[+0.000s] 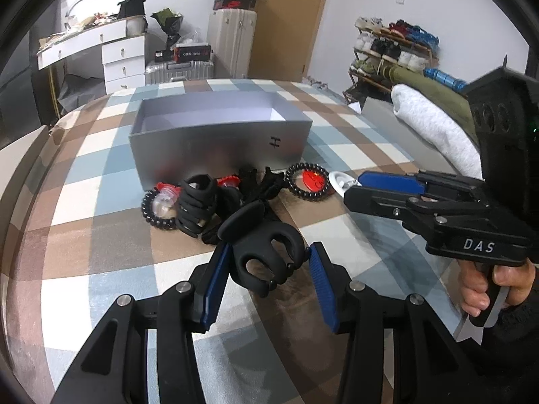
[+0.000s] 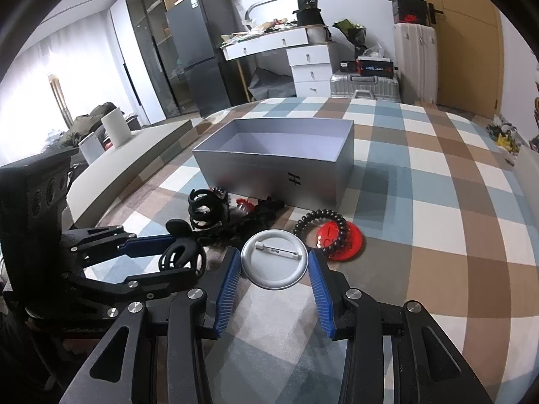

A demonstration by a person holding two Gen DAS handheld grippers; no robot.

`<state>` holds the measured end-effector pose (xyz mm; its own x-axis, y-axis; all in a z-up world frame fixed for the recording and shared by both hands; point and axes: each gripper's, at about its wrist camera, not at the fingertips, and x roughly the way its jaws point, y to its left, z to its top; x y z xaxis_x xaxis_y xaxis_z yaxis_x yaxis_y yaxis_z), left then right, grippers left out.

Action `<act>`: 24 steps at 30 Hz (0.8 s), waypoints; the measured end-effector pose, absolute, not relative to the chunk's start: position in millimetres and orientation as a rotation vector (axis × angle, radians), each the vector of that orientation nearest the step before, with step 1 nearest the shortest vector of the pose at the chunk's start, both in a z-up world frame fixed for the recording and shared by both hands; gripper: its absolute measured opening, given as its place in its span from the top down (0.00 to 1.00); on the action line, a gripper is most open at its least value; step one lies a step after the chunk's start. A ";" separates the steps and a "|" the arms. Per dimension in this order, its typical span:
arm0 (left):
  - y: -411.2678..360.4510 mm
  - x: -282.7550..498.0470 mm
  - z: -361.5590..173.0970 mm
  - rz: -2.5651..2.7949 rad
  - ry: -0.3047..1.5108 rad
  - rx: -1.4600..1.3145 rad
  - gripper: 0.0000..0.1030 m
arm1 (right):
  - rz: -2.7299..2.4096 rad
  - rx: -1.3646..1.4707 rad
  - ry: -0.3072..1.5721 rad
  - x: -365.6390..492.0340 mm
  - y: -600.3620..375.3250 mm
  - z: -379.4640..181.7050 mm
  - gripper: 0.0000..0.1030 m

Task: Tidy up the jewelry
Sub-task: 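Lift the white badge with the right tool while the left tool grasps a black claw clip, then lower the white badge into the box with the right tool while the left drops the clip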

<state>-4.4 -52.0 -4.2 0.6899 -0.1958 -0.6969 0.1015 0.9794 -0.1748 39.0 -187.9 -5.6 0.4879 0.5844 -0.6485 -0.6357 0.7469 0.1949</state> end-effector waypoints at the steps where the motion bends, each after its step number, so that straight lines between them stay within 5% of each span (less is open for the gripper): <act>1: -51.2 -4.6 -3.2 -0.162 0.785 -0.131 0.60 | 0.743 -0.074 0.757 39.1 -187.9 -5.2 0.61; 24: -22.6 11.6 11.6 -0.096 0.695 -0.214 0.60 | 0.727 0.000 0.708 48.2 -187.5 12.4 0.61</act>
<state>11.6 -22.6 11.6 0.7649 -0.1584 -0.6243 0.0165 0.9738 -0.2269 48.2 -187.5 12.4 0.5275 0.6085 -0.5928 -0.6085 0.7576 0.2362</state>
